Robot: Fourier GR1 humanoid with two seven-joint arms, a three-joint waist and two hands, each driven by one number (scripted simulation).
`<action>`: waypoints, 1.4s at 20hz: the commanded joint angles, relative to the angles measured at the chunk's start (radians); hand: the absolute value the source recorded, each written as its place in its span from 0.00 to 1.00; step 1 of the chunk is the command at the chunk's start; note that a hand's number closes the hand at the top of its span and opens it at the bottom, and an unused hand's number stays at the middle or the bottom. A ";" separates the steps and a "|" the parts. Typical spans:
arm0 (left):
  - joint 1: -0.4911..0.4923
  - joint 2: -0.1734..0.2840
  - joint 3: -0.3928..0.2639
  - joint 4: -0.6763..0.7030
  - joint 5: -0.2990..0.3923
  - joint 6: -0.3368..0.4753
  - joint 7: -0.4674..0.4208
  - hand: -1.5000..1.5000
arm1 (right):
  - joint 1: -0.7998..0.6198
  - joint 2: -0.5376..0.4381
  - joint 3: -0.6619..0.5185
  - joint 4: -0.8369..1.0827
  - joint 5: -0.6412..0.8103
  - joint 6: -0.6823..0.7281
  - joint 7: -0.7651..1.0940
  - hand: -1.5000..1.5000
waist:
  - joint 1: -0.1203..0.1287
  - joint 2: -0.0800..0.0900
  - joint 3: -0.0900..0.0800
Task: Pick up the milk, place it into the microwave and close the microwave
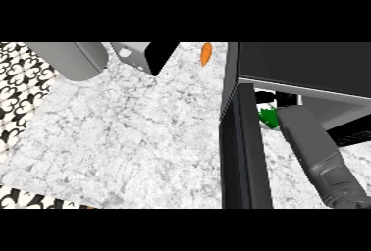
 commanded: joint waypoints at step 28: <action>-0.160 -0.085 -0.353 0.203 -0.327 -0.047 0.055 0.00 | -0.004 -0.056 -0.159 0.192 -0.160 0.785 -0.140 0.00 | -0.172 -0.055 0.003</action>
